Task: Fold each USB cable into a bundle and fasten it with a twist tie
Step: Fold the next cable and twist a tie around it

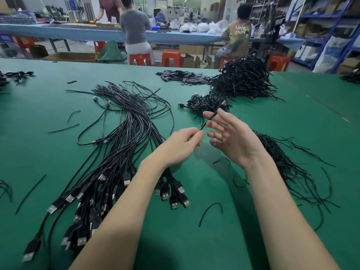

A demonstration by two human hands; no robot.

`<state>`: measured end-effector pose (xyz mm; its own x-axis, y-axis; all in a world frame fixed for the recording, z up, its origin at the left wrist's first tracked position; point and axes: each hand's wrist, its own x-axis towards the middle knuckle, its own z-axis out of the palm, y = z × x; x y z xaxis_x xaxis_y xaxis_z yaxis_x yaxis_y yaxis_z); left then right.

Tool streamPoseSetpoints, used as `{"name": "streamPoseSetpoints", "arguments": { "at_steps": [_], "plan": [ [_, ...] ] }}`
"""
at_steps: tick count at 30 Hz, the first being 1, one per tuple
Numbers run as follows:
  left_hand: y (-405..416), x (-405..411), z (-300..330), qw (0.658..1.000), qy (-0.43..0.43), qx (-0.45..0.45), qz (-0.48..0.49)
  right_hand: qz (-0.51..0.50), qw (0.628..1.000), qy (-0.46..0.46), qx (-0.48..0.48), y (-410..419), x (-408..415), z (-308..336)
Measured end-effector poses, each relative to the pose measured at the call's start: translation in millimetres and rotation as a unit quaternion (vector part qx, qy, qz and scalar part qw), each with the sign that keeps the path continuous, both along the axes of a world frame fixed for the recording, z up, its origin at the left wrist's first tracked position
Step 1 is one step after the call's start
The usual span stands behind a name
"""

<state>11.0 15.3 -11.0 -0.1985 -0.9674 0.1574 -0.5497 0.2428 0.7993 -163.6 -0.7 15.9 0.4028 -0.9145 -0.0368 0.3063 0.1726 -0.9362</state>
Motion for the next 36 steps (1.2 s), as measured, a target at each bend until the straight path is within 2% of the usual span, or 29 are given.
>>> {"name": "streamPoseSetpoints", "arguments": {
  "at_steps": [1, 3, 5, 9, 12, 13, 15, 17, 20, 23, 27, 30, 33, 36],
  "plan": [
    [0.2, -4.1, 2.1, 0.997, 0.066, 0.026, -0.003, -0.005, 1.000, 0.007, -0.009, -0.4, 2.0, -1.2],
    [1.2, -12.7, 6.4, 0.979, 0.189, 0.070, -0.008, -0.032, 0.995, 0.090, -0.040, -0.7, 8.6, -4.2],
    [3.3, -19.7, 10.9, 0.944, 0.314, 0.105, -0.019, -0.014, 0.987, 0.148, -0.055, 1.4, 17.6, -8.1],
    [6.0, -19.3, 20.4, 0.811, 0.564, 0.153, -0.031, 0.062, 0.995, 0.073, -0.035, 8.2, 33.3, -18.4],
    [4.9, -10.8, 26.2, 0.716, 0.675, 0.177, -0.010, 0.067, 0.989, 0.117, -0.060, 10.8, 37.3, -18.0],
    [4.3, -7.6, 27.7, 0.698, 0.693, 0.177, 0.002, 0.048, 0.987, 0.137, -0.074, 11.9, 36.8, -17.9],
    [2.7, -3.2, 28.7, 0.693, 0.699, 0.173, 0.031, -0.010, 0.973, 0.185, -0.140, 13.0, 31.6, -18.5],
    [1.6, 0.1, 27.0, 0.696, 0.693, 0.180, 0.052, -0.015, 0.965, 0.194, -0.174, 13.5, 26.5, -16.3],
    [0.2, 5.6, 25.6, 0.682, 0.706, 0.186, 0.046, 0.093, 0.978, 0.149, -0.110, 11.5, 17.7, -6.9],
    [-1.8, 10.4, 27.5, 0.667, 0.719, 0.194, 0.028, 0.189, 0.972, 0.133, -0.042, 8.7, -3.4, -2.3],
    [-2.5, 24.0, 26.4, 0.666, 0.724, 0.169, 0.060, 0.240, 0.957, 0.159, -0.023, 8.9, -31.1, -7.5],
    [-0.5, 26.1, 26.5, 0.677, 0.719, 0.149, 0.055, 0.228, 0.946, 0.231, -0.021, 3.2, -35.0, -11.5],
    [3.0, 22.6, 30.7, 0.701, 0.701, 0.131, -0.016, 0.163, 0.935, 0.314, 0.017, -4.4, -20.7, -17.1],
    [9.3, 20.2, 32.6, 0.755, 0.624, 0.156, -0.125, 0.023, 0.955, 0.285, 0.080, -7.5, -8.7, -22.8]
  ]
}}
